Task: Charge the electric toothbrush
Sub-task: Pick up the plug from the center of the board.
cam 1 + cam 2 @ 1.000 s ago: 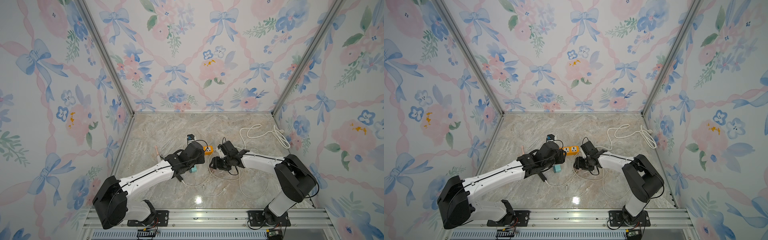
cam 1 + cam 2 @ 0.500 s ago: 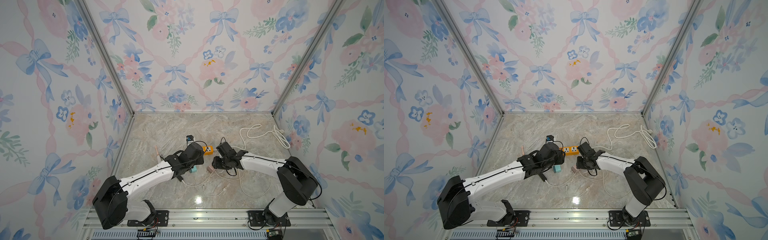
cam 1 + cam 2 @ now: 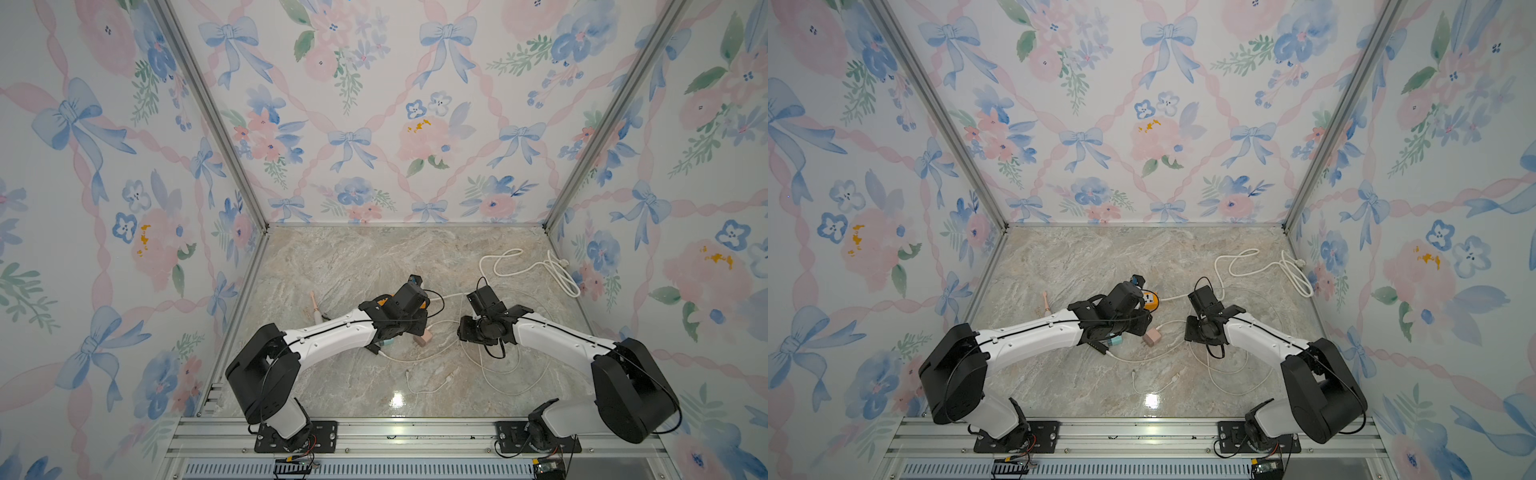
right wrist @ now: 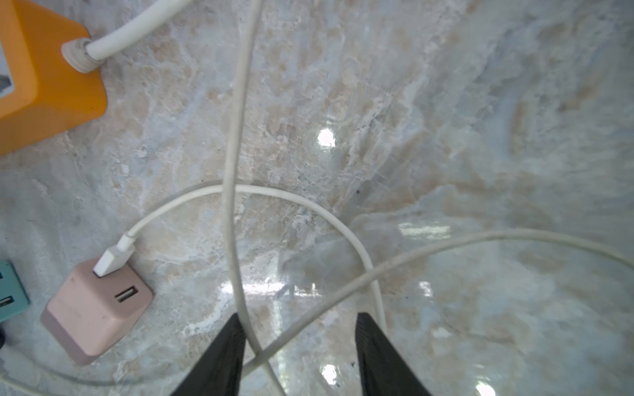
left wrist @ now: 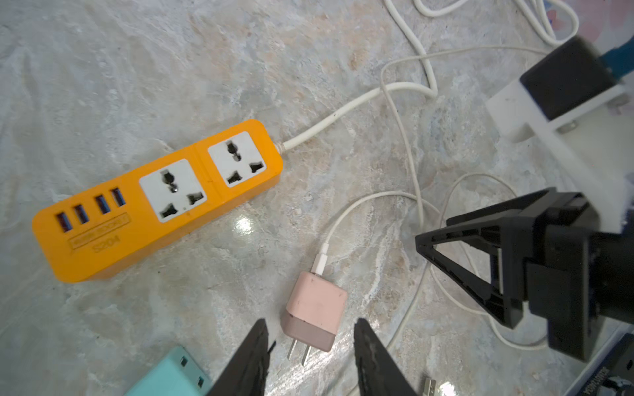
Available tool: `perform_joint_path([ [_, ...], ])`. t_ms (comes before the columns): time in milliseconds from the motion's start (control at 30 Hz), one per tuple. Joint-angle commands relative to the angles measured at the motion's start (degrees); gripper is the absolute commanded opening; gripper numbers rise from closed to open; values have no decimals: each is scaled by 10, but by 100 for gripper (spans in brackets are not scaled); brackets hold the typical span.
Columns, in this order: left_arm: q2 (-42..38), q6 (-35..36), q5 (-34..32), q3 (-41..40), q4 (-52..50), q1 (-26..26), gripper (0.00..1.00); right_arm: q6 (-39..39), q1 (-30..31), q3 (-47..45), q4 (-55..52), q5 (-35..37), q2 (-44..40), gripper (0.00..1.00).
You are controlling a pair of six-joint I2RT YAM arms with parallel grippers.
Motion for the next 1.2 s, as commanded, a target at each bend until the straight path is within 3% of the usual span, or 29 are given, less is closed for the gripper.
perform_joint_path([
  [0,53,98,67,39,-1,-5,46,-18,-4,-10,7,-74,-45,69],
  [67,81,122,68,50,-1,-15,53,-12,-4,-11,16,-112,-67,75],
  [200,113,167,43,43,-3,-19,61,-4,-5,3,-23,-103,-109,80],
  [367,125,182,11,19,-5,-12,60,1,-19,19,-59,-105,-162,82],
  [467,128,192,-8,9,-5,-9,53,3,-28,28,-72,-106,-185,83],
  [667,144,218,39,-11,-9,-6,48,3,-45,56,-97,-113,-204,84],
  [833,146,240,35,-17,-10,-5,39,14,-92,70,-94,-168,-209,84],
  [933,130,263,27,-14,-8,-1,31,18,-136,75,-87,-227,-206,84],
  [1100,62,341,-5,10,15,7,0,-2,-158,121,-119,-295,-182,83],
  [1167,34,369,-10,21,33,18,0,-5,-151,134,-123,-311,-173,83],
])
